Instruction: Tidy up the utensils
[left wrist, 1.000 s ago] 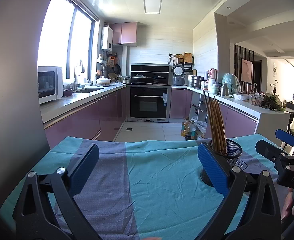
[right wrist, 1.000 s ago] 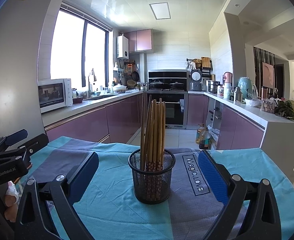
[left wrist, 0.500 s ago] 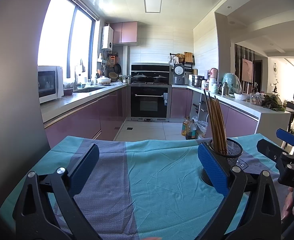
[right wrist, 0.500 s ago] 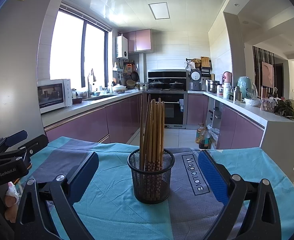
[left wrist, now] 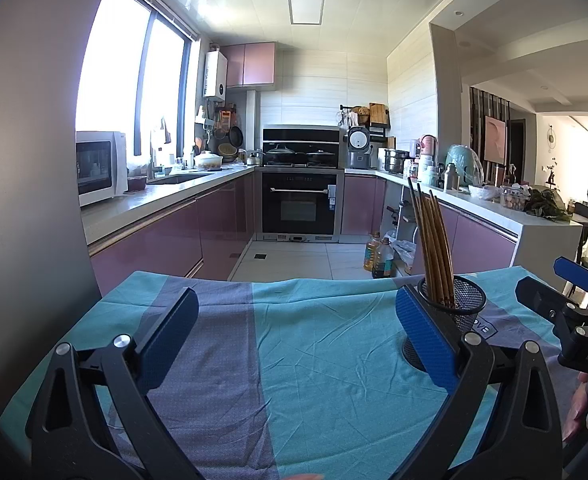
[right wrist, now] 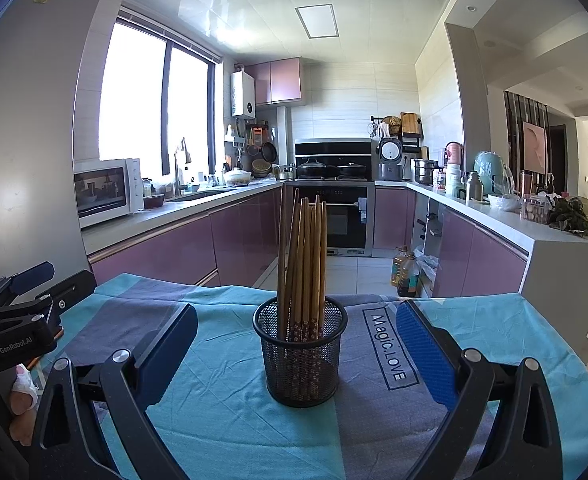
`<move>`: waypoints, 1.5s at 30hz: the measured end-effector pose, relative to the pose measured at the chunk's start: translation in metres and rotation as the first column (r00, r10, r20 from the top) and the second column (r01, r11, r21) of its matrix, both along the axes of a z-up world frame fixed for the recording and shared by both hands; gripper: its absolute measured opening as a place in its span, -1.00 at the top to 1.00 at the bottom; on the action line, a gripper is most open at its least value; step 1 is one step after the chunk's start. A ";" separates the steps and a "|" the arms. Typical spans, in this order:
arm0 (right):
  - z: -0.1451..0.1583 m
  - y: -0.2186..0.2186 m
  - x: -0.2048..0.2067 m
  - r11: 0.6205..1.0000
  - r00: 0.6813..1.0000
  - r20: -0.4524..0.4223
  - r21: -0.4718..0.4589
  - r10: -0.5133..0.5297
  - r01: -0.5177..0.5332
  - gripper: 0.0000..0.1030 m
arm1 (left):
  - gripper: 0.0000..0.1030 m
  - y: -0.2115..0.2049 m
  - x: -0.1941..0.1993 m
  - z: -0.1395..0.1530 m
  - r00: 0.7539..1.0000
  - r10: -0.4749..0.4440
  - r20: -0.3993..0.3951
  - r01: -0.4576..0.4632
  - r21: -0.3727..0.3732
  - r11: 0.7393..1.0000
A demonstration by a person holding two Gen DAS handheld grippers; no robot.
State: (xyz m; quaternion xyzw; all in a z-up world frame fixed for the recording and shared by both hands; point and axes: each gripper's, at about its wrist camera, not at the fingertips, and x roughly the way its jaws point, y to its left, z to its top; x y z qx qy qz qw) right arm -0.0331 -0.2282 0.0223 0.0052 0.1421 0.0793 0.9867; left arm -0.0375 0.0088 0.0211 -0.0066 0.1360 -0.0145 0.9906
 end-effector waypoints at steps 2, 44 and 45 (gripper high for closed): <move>-0.001 -0.001 0.000 1.000 1.000 0.000 0.002 0.001 -0.001 -0.87 | -0.89 0.001 0.000 0.000 1.000 0.001 -0.001 -0.001 -0.001 1.000; 0.000 0.002 -0.001 1.000 1.000 0.003 0.007 -0.010 0.010 -0.87 | -0.89 0.001 0.001 0.000 1.000 0.006 -0.005 -0.005 0.000 1.000; 0.001 0.002 -0.001 1.000 1.000 0.002 0.006 -0.010 0.010 -0.87 | -0.89 0.001 0.000 0.000 1.000 0.005 -0.005 -0.005 0.001 1.000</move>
